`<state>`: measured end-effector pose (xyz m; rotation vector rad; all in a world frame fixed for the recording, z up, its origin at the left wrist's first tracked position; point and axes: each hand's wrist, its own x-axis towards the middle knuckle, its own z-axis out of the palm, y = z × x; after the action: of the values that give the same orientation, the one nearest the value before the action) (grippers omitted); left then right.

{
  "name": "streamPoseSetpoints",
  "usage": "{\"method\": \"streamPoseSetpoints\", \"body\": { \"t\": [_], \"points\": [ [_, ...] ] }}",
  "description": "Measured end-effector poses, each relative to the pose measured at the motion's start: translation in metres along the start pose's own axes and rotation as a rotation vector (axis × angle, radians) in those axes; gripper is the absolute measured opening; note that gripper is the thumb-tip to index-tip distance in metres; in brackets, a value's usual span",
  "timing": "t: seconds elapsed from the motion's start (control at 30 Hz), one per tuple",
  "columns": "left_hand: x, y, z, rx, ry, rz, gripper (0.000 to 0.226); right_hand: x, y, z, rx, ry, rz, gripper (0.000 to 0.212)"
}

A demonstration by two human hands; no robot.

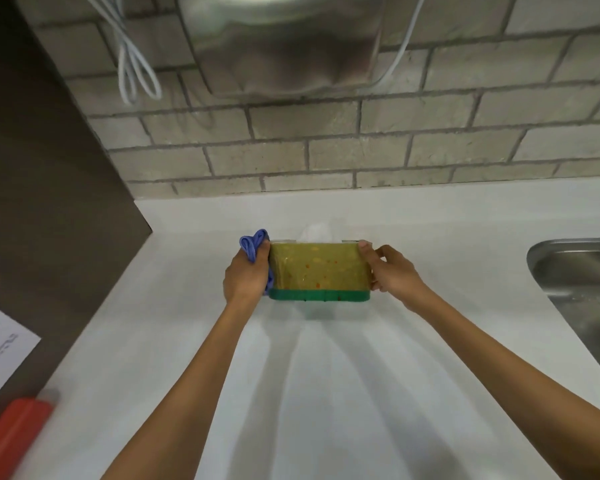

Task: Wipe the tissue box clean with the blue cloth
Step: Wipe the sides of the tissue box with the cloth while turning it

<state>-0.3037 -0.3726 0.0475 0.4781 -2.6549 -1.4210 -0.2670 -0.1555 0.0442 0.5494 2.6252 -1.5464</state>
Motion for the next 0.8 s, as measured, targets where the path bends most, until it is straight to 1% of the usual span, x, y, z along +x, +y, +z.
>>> {"method": "streamPoseSetpoints", "body": {
  "t": [0.23,0.47,0.63,0.73,0.8],
  "points": [
    [-0.032,-0.014,-0.015,0.045,-0.012,-0.005,0.044,-0.035,0.008,-0.003,-0.005,-0.05,0.005,0.057],
    [-0.039,-0.021,-0.024,0.093,-0.027,-0.012,0.042,-0.038,0.015,-0.002,0.042,-0.068,0.024,0.055],
    [-0.035,-0.026,-0.025,0.119,-0.039,-0.008,0.041,-0.031,0.016,0.001,0.091,-0.061,0.076,0.061],
    [-0.033,-0.027,-0.023,0.12,-0.033,-0.01,0.04,-0.026,0.019,0.008,0.134,-0.03,0.047,0.057],
    [-0.032,-0.028,-0.021,0.12,-0.026,-0.005,0.039,-0.023,0.022,0.014,0.201,0.006,0.009,0.05]
  ]
}}
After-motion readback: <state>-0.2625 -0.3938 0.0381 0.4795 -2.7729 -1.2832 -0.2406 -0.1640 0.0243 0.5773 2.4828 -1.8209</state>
